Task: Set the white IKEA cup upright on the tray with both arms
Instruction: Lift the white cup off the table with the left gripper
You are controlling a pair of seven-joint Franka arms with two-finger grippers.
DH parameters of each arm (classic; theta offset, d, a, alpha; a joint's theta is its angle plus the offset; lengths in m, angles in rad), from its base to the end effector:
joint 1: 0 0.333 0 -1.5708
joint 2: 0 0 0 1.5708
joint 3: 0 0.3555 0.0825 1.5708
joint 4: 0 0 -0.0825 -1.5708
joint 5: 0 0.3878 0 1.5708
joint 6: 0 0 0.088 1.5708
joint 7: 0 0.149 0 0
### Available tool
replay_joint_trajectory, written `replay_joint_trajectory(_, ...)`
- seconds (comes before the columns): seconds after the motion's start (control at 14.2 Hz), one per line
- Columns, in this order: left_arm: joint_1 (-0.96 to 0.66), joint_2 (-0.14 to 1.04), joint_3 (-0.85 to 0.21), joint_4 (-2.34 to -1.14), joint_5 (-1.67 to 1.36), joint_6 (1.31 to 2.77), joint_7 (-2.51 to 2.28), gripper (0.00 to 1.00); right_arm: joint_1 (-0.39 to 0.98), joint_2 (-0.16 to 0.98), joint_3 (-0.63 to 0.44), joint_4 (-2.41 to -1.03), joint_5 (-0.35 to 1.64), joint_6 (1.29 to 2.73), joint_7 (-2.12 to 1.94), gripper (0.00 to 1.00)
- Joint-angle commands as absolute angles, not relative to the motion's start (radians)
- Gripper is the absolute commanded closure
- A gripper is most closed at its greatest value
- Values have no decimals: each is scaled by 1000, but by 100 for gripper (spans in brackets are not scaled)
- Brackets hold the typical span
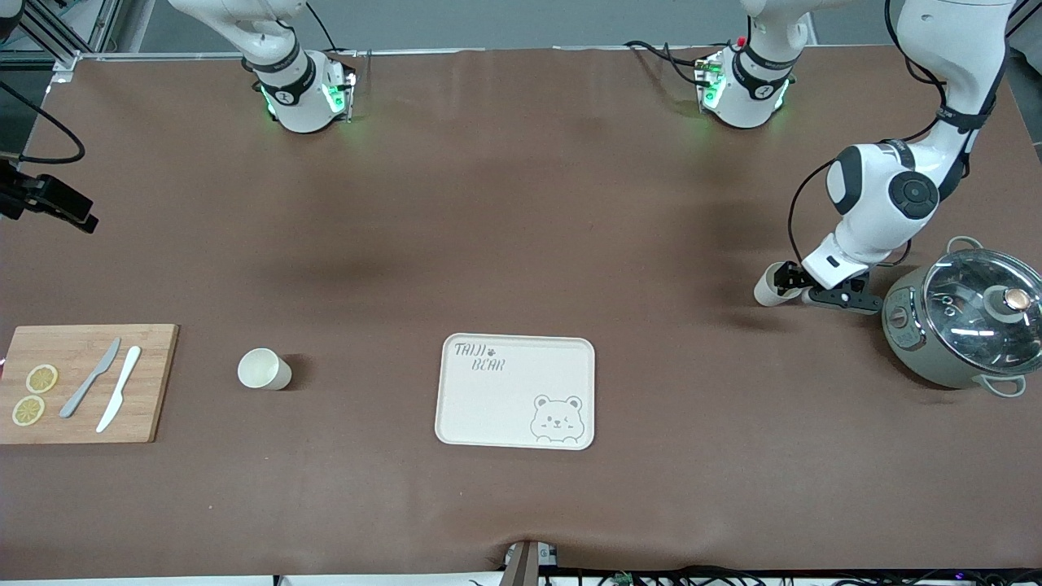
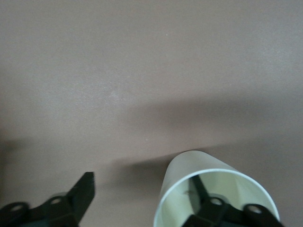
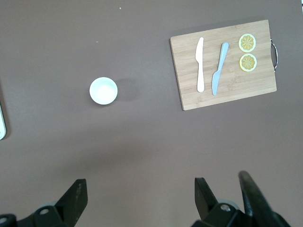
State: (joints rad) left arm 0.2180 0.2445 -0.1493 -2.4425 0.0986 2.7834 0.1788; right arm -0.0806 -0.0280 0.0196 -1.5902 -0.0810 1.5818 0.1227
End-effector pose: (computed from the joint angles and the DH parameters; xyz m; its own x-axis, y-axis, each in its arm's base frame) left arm 0.5118 0.0300 0.2074 0.9763 -0.1936 0.0972 -0.1921 -0.9811 -0.0253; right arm 0.5487 -0.0454 0.6297 0.9830 -0.1814 0.0294 -0.1831 -0.9800 0.0784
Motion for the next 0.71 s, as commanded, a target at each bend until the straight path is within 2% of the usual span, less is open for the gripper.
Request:
replay_joint_trajectory(0.0,247,219,-153,-2457,132,2793,183,96,-92,-17,34,-1574,-67,1601,132,0)
replay_joint_trajectory(0.07,250,218,-153,-2456,133,2793,190,100,-92,-17,34,-1574,-67,1606,130,0)
replay_joint_trajectory(0.35,250,219,-156,-2456,138,2795,192,100,-84,-15,38,-1575,-68,1591,120,0)
replay_joint_trajectory(0.64,249,218,-160,-2453,138,2800,175,100,-84,18,38,-1597,-28,1675,129,0)
